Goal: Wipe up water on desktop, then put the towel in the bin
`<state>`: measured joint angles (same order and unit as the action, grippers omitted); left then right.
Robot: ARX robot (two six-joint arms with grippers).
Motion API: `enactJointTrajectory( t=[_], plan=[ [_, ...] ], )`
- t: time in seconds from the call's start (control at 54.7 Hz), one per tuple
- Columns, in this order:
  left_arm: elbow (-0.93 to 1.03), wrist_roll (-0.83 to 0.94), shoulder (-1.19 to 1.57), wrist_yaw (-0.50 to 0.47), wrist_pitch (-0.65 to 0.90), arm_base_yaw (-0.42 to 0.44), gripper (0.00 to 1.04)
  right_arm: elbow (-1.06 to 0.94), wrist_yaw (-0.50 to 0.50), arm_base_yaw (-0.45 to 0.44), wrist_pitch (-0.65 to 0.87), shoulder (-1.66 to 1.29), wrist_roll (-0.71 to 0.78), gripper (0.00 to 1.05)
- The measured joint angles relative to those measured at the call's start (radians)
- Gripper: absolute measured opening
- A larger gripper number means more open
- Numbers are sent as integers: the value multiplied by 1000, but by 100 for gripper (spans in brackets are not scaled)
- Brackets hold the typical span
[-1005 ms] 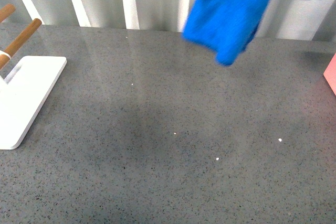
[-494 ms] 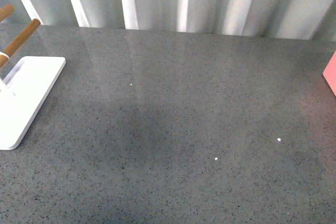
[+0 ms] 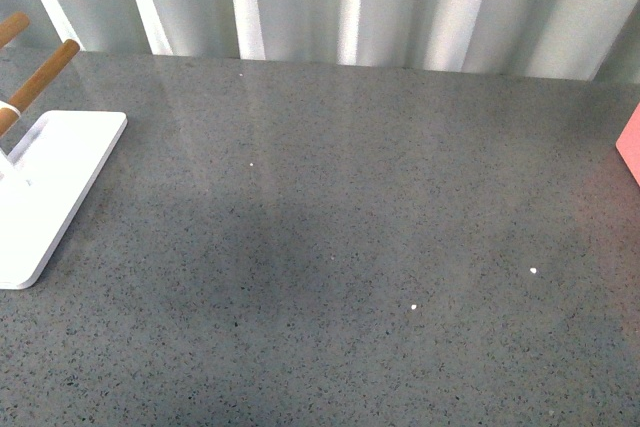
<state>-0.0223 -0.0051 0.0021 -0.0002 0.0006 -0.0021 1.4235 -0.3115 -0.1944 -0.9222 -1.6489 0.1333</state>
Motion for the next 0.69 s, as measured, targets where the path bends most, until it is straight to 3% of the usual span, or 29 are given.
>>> enactJointTrajectory(
  t=[0.402, 0.512, 0.695],
  plan=[
    [0, 0, 0, 0, 0, 0, 98, -147, 50, -72, 89, 37, 48, 6],
    [0, 0, 0, 0, 0, 0, 98, -153, 52, -79, 89, 39, 47, 20],
    [0, 0, 0, 0, 0, 0, 98, -153, 55, -79, 89, 41, 47, 54]
  ],
)
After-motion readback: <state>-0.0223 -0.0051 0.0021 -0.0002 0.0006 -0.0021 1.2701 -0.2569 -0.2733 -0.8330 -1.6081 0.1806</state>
